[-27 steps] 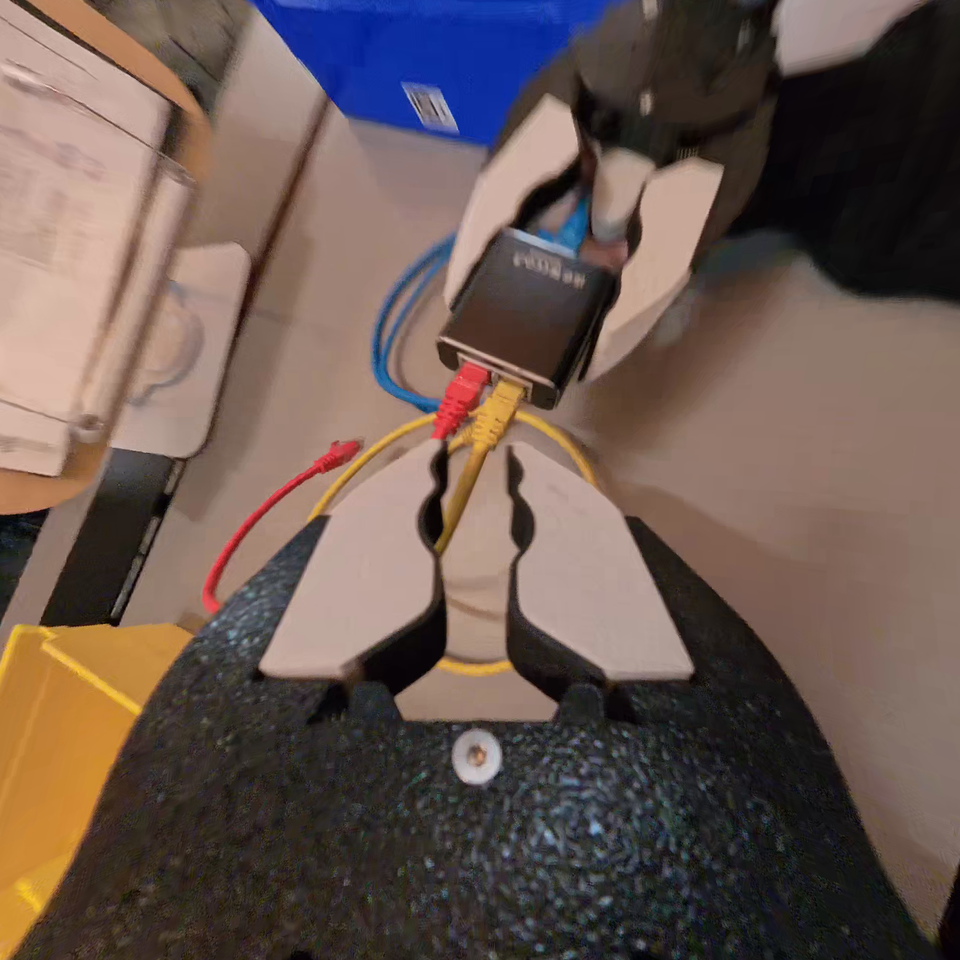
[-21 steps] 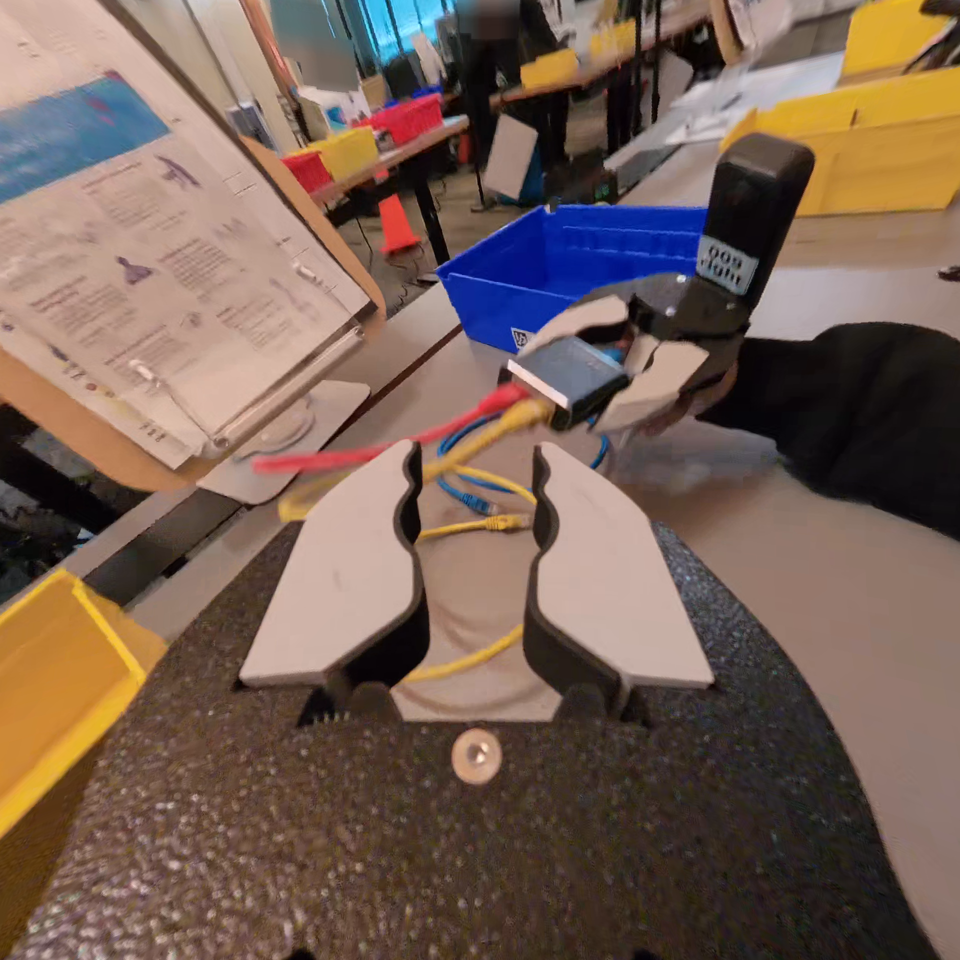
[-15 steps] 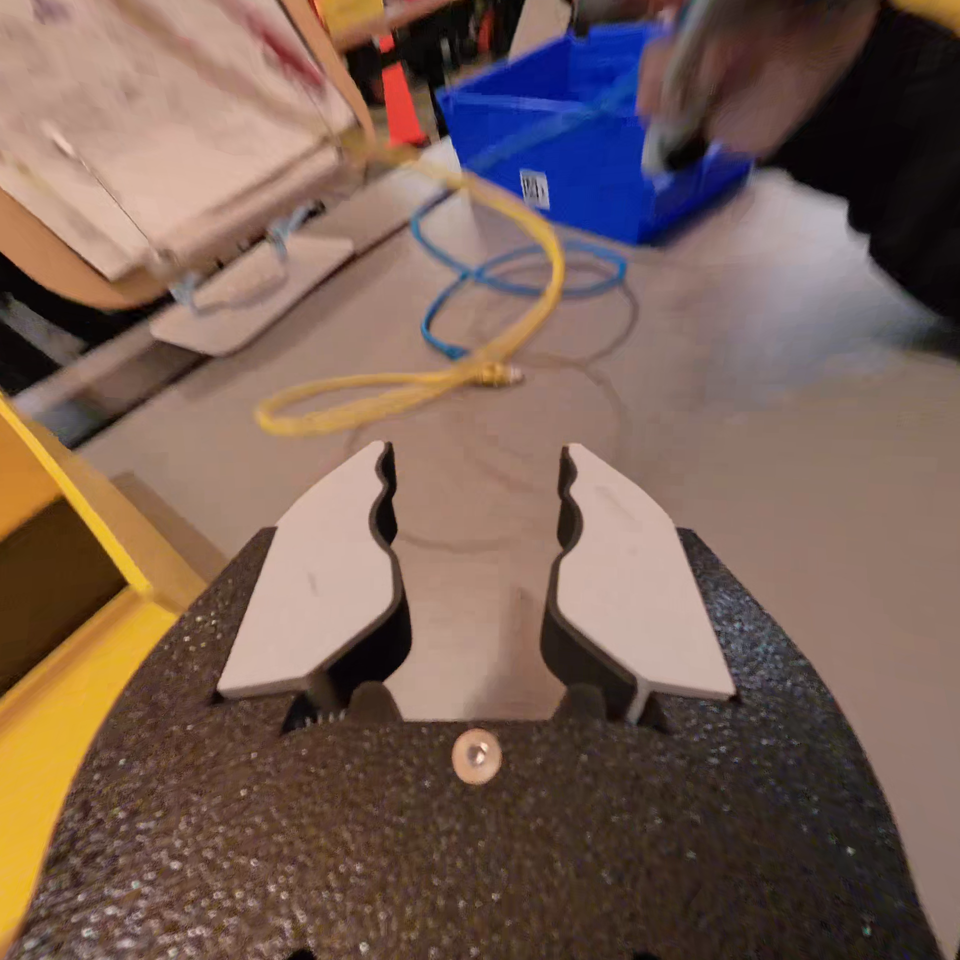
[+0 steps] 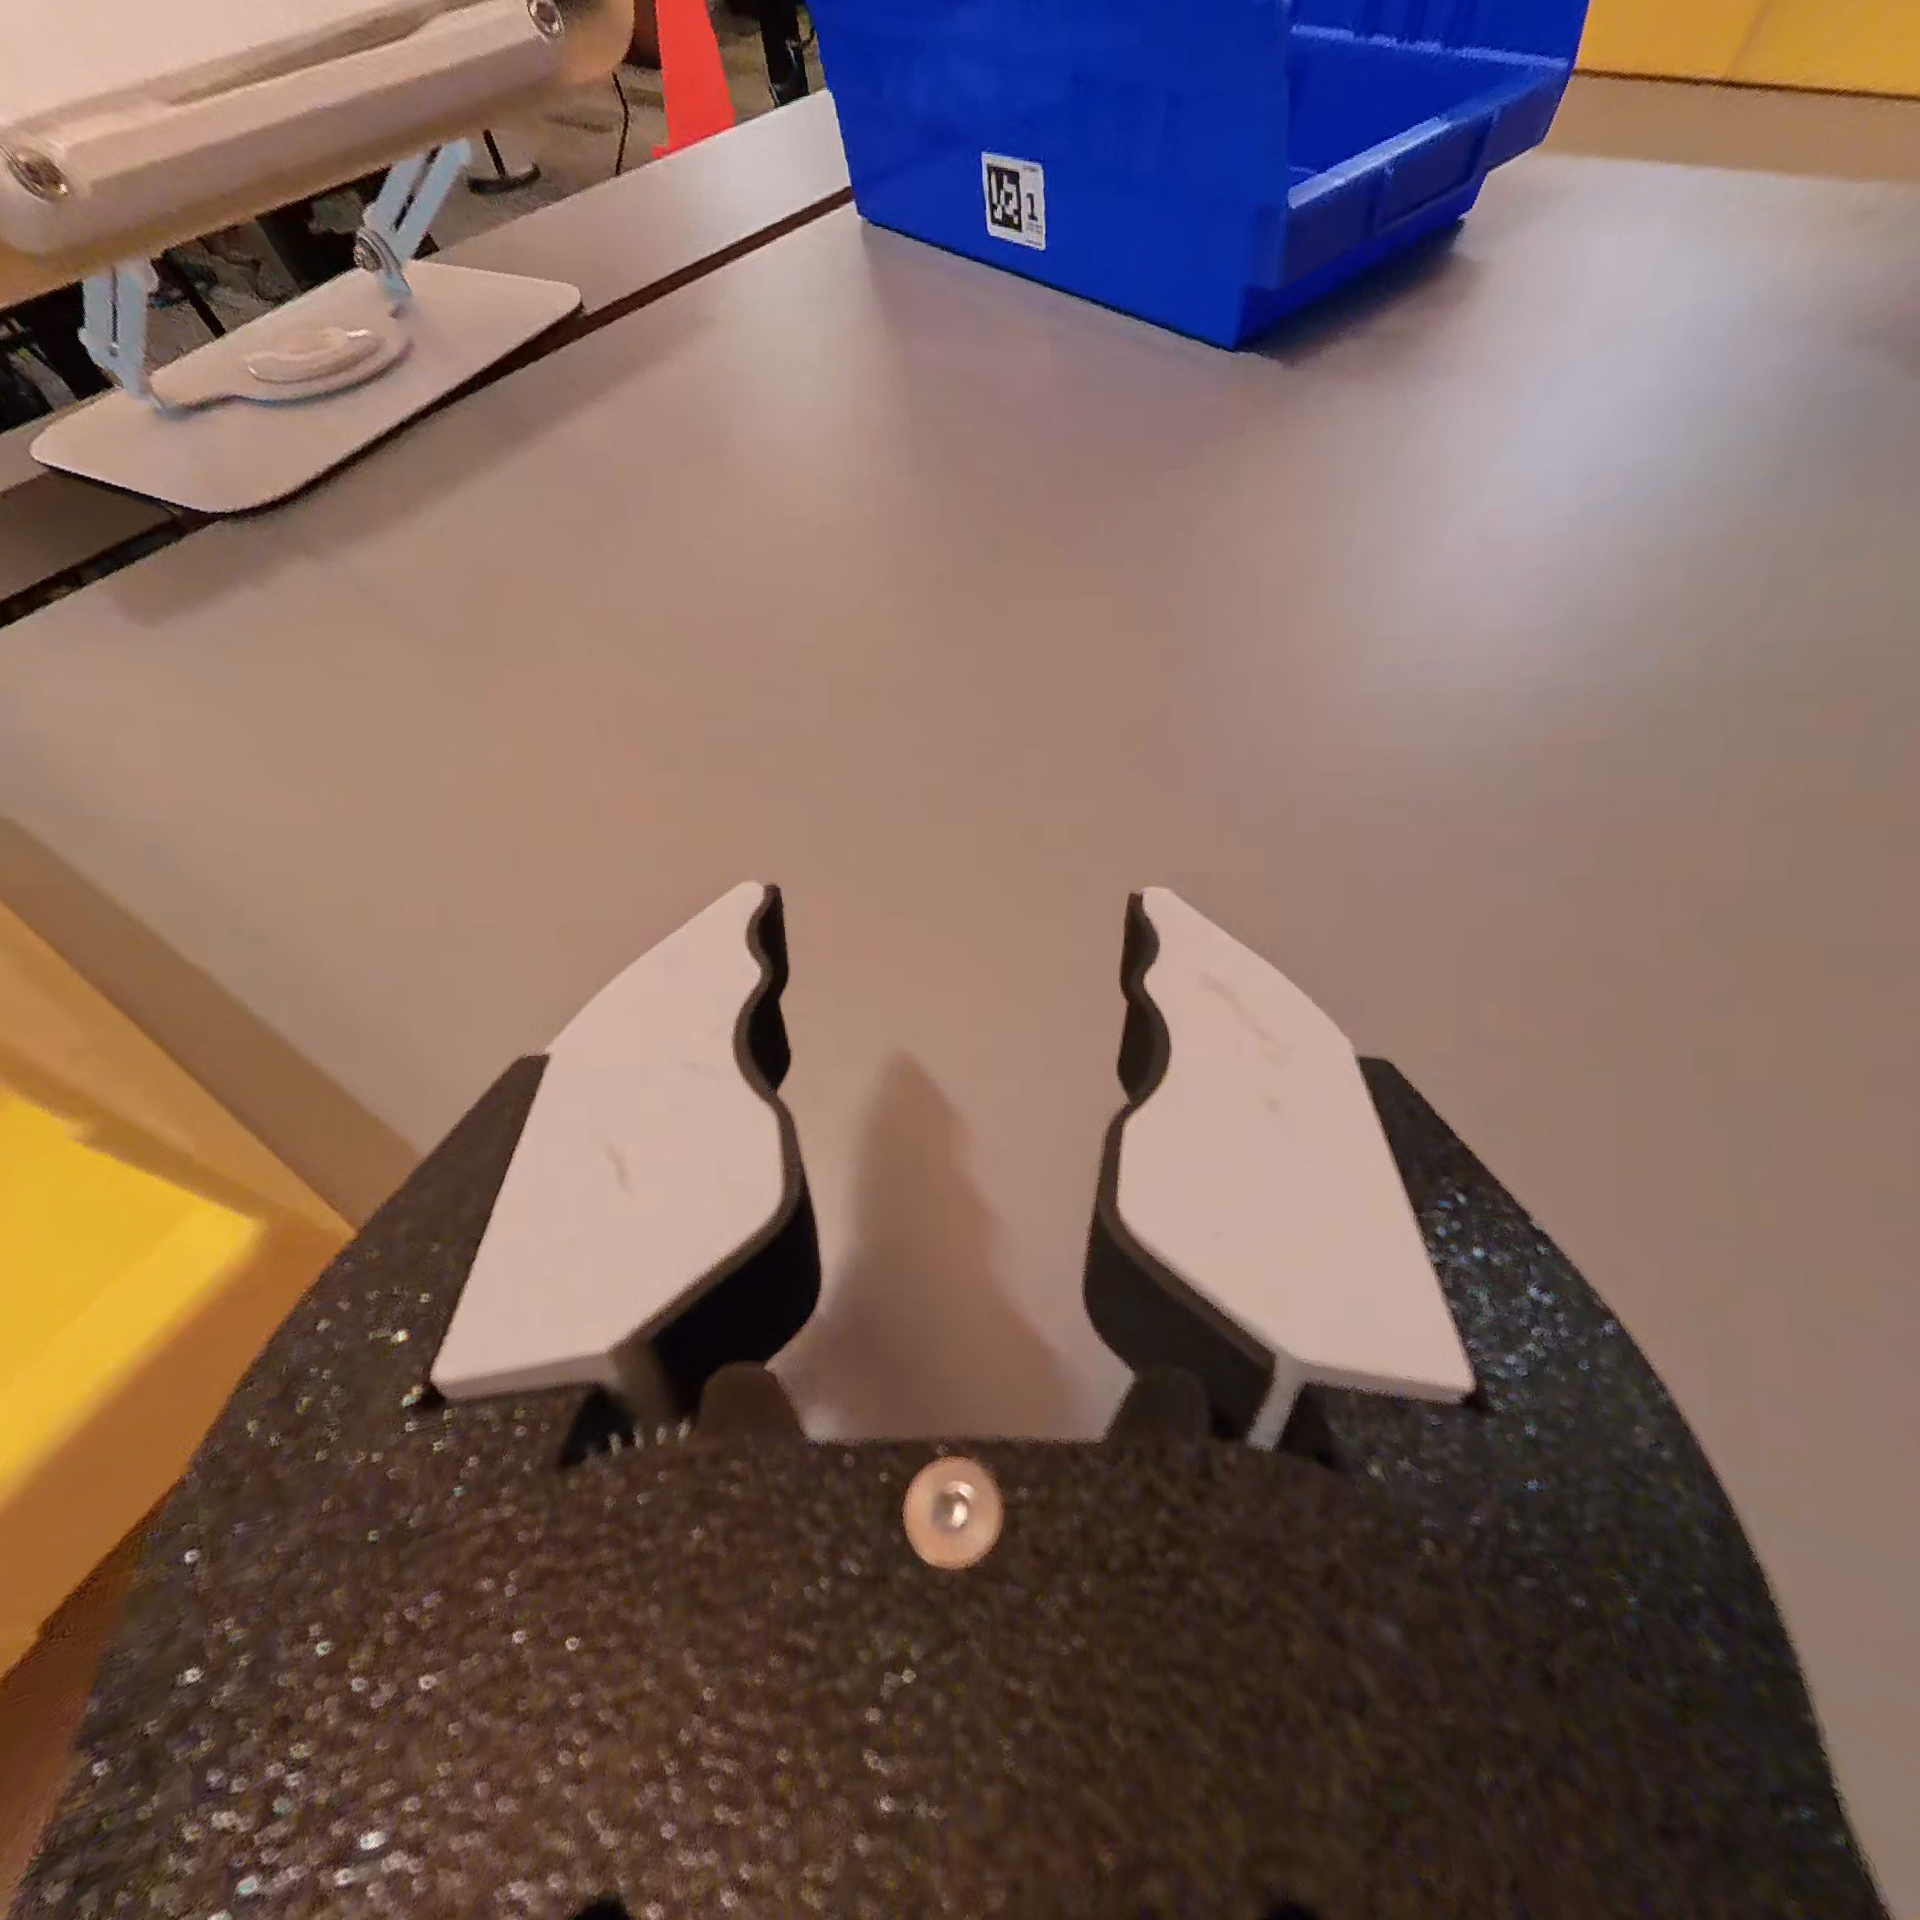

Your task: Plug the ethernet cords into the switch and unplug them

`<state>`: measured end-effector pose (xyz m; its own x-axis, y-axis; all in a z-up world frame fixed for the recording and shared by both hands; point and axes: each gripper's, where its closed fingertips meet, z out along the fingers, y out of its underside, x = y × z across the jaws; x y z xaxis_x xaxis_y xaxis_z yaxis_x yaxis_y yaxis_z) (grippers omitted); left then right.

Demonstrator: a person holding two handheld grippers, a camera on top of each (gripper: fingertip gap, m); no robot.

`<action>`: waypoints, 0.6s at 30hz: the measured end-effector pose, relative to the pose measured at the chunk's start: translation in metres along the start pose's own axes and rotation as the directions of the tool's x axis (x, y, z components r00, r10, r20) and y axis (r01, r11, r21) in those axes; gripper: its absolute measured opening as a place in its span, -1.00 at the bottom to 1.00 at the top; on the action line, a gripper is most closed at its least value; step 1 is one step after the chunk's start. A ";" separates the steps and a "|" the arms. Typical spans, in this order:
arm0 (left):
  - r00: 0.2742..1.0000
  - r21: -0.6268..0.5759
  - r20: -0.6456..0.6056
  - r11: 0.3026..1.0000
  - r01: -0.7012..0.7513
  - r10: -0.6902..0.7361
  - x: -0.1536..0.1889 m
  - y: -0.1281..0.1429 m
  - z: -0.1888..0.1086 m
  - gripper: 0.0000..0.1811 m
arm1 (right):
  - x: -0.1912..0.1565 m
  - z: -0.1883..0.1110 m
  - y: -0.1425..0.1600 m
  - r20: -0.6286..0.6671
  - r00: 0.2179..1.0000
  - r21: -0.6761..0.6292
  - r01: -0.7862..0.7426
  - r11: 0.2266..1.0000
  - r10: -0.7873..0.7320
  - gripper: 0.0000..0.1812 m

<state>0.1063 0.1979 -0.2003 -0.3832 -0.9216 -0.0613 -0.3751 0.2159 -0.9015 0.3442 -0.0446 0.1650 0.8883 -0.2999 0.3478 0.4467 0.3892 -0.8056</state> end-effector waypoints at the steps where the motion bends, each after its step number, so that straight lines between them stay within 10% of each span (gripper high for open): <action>1: 1.000 0.002 -0.007 1.000 -0.002 0.002 0.001 -0.001 0.000 -0.32 | 0.012 -0.010 0.013 -0.027 0.998 -0.004 -0.051 0.999 0.051 -0.29; 7: 0.999 0.013 -0.042 1.000 -0.008 0.008 0.006 -0.004 0.004 -0.34 | 0.050 -0.072 0.153 -0.255 0.889 -0.120 -0.419 0.900 0.380 -0.29; 18: 0.999 -0.005 -0.047 1.000 -0.003 0.003 0.010 -0.002 0.004 -0.38 | 0.030 -0.117 0.281 -0.526 0.837 -0.508 -0.452 0.733 0.151 -0.29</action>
<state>0.1062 0.1868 -0.2010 -0.4235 -0.9048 -0.0440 -0.3778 0.2205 -0.8993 0.4840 -0.0460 -0.1069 0.7548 -0.6507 -0.0827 -0.1275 -0.0219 -0.9916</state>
